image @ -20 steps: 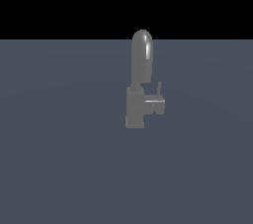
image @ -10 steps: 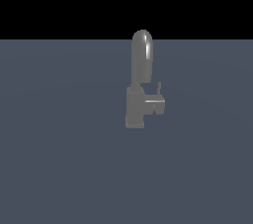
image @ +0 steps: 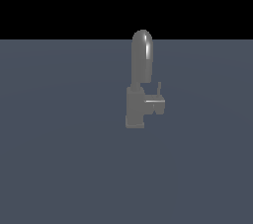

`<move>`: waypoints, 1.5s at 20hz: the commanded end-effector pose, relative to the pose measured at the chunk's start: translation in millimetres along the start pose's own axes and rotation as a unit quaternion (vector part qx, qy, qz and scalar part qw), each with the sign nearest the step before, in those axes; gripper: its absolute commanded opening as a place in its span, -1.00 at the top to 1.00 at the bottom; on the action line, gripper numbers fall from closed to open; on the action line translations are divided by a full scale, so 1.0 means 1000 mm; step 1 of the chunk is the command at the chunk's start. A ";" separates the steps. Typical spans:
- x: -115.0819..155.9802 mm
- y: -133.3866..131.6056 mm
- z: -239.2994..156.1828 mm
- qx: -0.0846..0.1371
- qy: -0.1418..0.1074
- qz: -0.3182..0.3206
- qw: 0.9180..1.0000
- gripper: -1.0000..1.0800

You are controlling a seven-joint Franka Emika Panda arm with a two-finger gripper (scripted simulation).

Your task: Turn on the faucet by rotating a designated handle.

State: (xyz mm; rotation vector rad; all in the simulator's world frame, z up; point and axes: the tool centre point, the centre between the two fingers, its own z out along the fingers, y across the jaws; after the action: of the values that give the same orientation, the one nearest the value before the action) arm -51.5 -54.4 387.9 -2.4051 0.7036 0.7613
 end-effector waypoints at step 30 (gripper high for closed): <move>0.205 0.063 0.099 0.282 -0.284 0.272 0.875 1.00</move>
State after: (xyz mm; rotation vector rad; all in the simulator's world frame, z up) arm 19.1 -106.3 177.5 -1.3976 1.1482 1.1993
